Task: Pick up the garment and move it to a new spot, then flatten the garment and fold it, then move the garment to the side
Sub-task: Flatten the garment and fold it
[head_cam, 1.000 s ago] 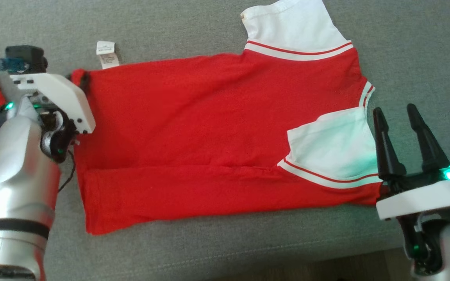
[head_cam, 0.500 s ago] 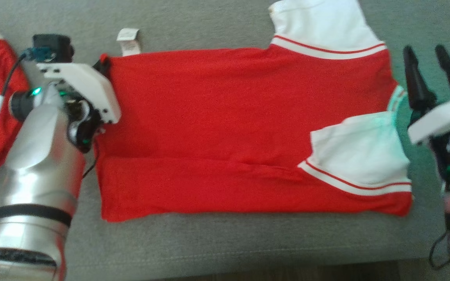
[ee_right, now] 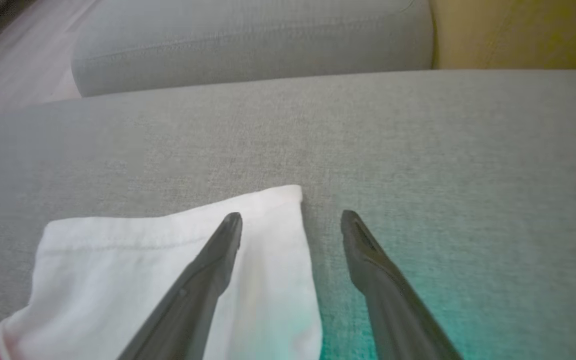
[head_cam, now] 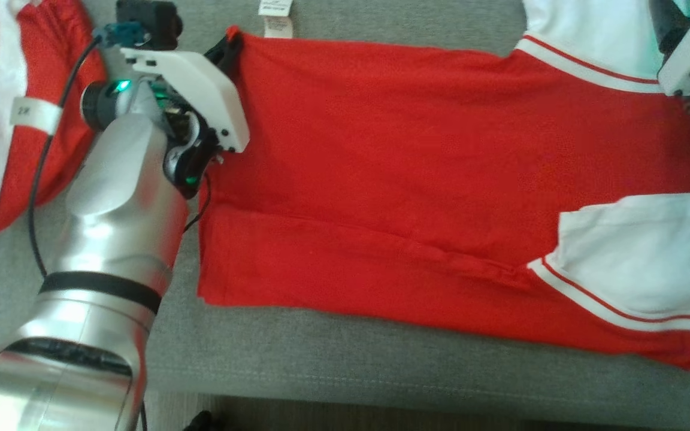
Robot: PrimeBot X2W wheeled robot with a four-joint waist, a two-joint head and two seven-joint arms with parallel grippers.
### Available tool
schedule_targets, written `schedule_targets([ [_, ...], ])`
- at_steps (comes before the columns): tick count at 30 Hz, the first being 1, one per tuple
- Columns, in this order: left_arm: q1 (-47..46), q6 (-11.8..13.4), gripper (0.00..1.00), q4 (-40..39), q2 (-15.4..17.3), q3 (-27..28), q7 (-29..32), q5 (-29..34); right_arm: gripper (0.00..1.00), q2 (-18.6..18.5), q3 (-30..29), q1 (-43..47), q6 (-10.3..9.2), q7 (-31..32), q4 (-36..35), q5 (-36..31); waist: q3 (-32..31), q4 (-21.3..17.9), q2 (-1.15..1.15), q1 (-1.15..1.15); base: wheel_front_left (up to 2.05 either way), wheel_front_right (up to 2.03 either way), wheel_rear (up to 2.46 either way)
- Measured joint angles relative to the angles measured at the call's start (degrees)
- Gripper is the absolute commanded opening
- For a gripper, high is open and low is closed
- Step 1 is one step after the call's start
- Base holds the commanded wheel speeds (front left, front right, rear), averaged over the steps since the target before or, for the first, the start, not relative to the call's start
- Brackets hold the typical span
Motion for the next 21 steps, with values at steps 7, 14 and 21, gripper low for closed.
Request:
schedule_targets([
  [7, -1.3, -0.5, 0.0, 2.4, -0.8, -1.0, -0.7, -1.2, 0.89, -0.8, 4.2, -4.9, 0.0, 1.2, 7.4, -0.5, 0.0, 0.6, 0.0, 0.0, 0.0, 0.0, 0.0],
  [14, -1.5, -0.6, 0.0, 4.9, -0.8, -1.5, -2.6, -2.2, 0.0, -1.2, 8.9, -5.6, 0.0, -2.9, 10.0, 3.8, -1.4, 0.2, 0.0, 0.01, 0.0, 0.0, 0.0],
  [21, 1.0, -0.6, 0.0, 5.9, 0.7, -2.2, -7.0, -2.5, 0.0, -3.2, 13.3, -3.0, 0.0, -11.8, 4.5, 9.9, -4.4, -0.5, 0.0, 0.0, 0.0, 0.0, 0.0],
])
